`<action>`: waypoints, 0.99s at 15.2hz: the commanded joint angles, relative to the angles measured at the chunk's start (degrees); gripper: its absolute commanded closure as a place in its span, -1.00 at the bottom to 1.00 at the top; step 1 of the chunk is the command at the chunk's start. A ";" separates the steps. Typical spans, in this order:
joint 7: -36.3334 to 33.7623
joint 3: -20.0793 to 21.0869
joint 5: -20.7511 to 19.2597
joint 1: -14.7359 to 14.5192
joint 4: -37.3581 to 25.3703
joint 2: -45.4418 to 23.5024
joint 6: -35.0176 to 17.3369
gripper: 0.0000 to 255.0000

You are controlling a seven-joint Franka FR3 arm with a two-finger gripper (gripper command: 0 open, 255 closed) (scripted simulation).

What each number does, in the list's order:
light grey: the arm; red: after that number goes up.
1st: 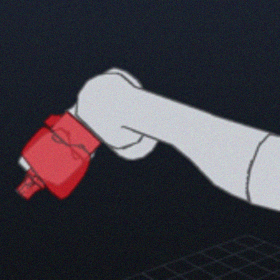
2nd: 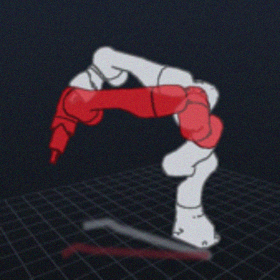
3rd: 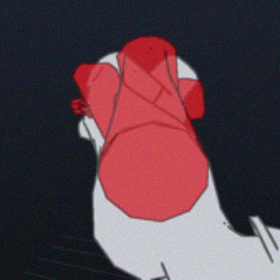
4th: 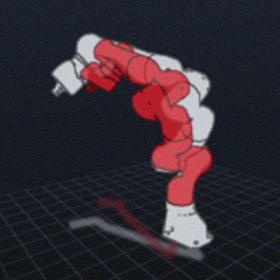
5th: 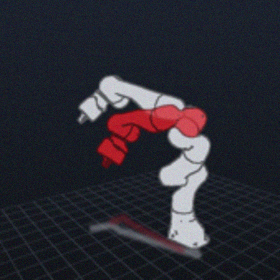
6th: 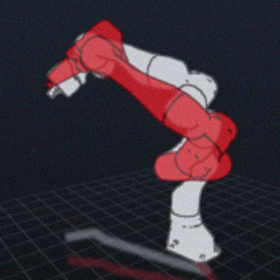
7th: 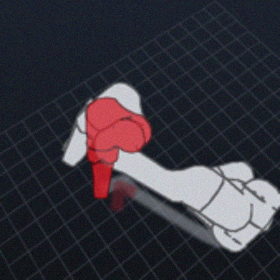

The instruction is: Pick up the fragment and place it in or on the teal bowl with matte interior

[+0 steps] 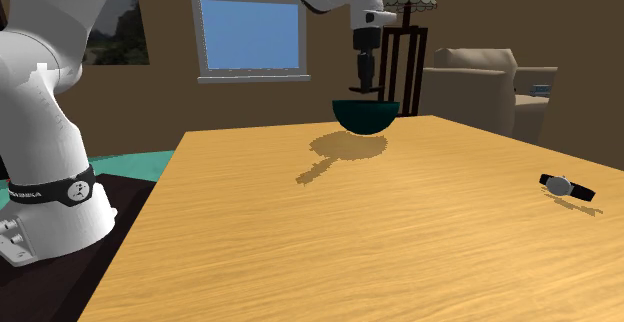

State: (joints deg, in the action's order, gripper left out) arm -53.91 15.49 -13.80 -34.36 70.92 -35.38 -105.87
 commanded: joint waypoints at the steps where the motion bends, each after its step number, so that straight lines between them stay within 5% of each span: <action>1: -0.18 -0.06 -0.11 0.08 1.10 -0.23 -1.34 1.00; 11: -0.42 -0.14 -0.28 0.18 2.52 -0.57 -3.07 1.00; 12: -0.42 -0.14 -0.28 0.18 2.52 -0.57 -3.07 -1.00; 15: -0.42 -0.14 -0.28 0.17 2.52 -0.57 -3.07 -1.00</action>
State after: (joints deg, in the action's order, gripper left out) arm -54.33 15.35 -14.08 -34.19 73.44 -35.95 -108.94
